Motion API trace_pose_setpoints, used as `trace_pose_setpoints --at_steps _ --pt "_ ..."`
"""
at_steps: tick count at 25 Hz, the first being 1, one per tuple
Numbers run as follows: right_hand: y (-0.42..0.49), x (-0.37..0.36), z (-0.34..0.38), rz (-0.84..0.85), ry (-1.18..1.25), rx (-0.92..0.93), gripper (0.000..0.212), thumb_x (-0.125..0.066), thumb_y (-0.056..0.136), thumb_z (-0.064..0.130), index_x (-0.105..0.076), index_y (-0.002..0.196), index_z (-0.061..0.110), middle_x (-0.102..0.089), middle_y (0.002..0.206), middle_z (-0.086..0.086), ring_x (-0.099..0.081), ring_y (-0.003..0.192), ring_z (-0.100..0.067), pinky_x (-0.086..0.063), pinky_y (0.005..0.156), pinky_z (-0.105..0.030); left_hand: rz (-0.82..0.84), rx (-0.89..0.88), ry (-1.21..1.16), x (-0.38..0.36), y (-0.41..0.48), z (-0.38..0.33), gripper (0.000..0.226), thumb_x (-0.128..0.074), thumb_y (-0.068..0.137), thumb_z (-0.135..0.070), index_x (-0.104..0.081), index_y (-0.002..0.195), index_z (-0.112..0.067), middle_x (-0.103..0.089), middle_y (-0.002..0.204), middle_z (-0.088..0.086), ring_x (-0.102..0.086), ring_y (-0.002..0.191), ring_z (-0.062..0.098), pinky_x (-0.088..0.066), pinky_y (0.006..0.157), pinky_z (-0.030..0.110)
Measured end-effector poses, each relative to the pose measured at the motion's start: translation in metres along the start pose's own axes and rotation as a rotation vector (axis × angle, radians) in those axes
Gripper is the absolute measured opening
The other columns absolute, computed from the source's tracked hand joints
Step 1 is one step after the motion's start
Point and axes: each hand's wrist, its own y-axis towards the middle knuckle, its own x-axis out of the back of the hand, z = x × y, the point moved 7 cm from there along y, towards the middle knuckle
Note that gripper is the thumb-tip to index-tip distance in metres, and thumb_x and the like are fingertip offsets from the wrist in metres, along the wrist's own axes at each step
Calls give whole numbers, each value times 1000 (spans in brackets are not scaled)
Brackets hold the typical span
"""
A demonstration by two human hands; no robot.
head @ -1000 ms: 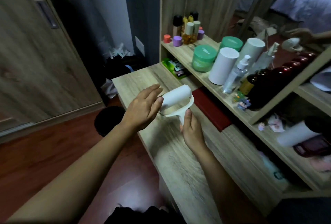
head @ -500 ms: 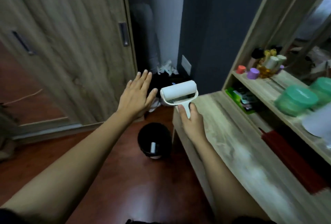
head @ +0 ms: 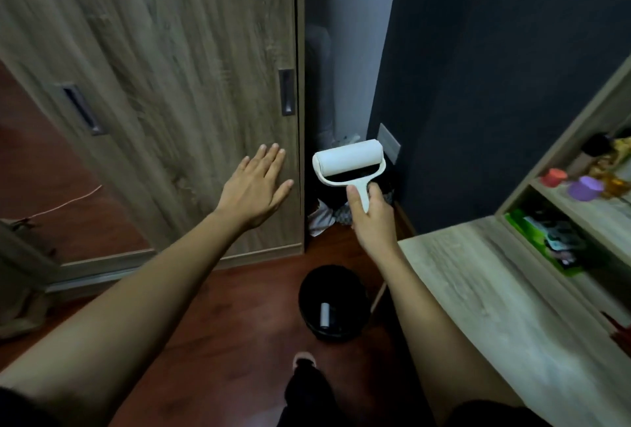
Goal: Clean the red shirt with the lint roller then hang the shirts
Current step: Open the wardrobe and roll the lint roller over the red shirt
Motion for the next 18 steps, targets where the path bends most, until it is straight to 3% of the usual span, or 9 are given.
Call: trace_pose_setpoints --at_steps 3,12,15,18 --pt "53 -20 -4 -9 5 6 30 -46 94 39 -51 93 10 -61 76 -1 -59 72 -17 -43 59 -20 34 -71 64 -26 47 22 80 -5 85 -57 -19 147 -9 -19 156 10 -13 145 25 -15 115 41" --pt "240 -62 -15 -42 -41 25 31 -48 94 35 -53 102 6 -67 89 -12 -63 81 -24 -50 72 -39 130 -213 235 -94 258 87 78 -8 89 -52 -27 143 1 -30 149 23 -25 140 34 -19 114 41" --pt "283 -73 -14 -44 -35 37 28 -47 94 34 -52 98 7 -66 89 -13 -62 82 -25 -51 73 -42 239 -352 424 -117 303 105 63 -22 98 -43 -19 145 0 -21 153 21 -16 143 33 -10 116 39" --pt "308 -80 -16 -31 -37 24 27 -47 94 35 -51 94 8 -65 85 -13 -63 80 -25 -52 73 -43 346 -459 624 -130 332 118 54 -28 99 -37 -31 142 -5 -28 151 18 -19 142 32 -7 117 41"
